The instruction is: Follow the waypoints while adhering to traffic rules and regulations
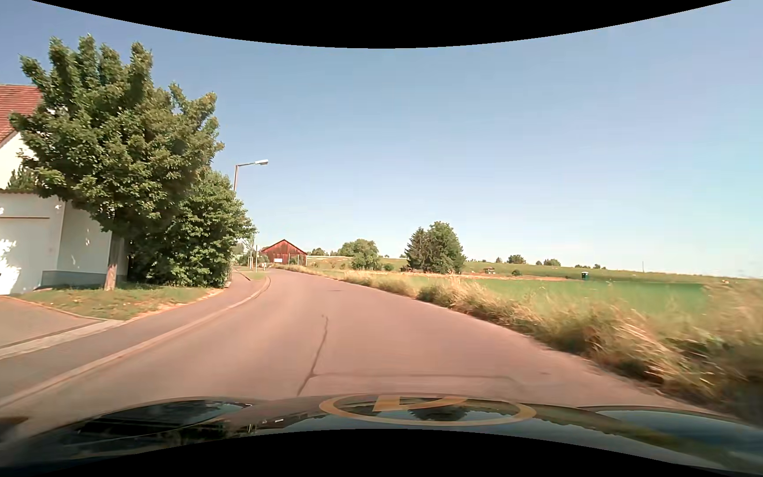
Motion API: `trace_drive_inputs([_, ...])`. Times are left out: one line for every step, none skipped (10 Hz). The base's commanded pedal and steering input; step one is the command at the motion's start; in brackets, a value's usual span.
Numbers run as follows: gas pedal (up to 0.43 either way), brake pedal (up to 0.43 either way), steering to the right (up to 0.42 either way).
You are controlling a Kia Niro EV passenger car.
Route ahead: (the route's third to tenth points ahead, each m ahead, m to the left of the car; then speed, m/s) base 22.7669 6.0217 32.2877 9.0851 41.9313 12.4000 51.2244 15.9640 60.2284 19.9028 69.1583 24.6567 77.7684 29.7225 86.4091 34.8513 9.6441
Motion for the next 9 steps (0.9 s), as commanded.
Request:
trace_drive_inputs([0.228, 0.0, -0.05])
trace_drive_inputs([0.228, 0.0, -0.05])
trace_drive_inputs([0.228, 0.0, -0.051])
trace_drive_inputs([0.228, 0.0, -0.055])
trace_drive_inputs([0.228, 0.0, -0.06])
trace_drive_inputs([0.228, 0.0, -0.063])
trace_drive_inputs([0.228, 0.0, -0.065])
trace_drive_inputs([0.228, 0.0, -0.067])
trace_drive_inputs([0.228, 0.0, -0.067])
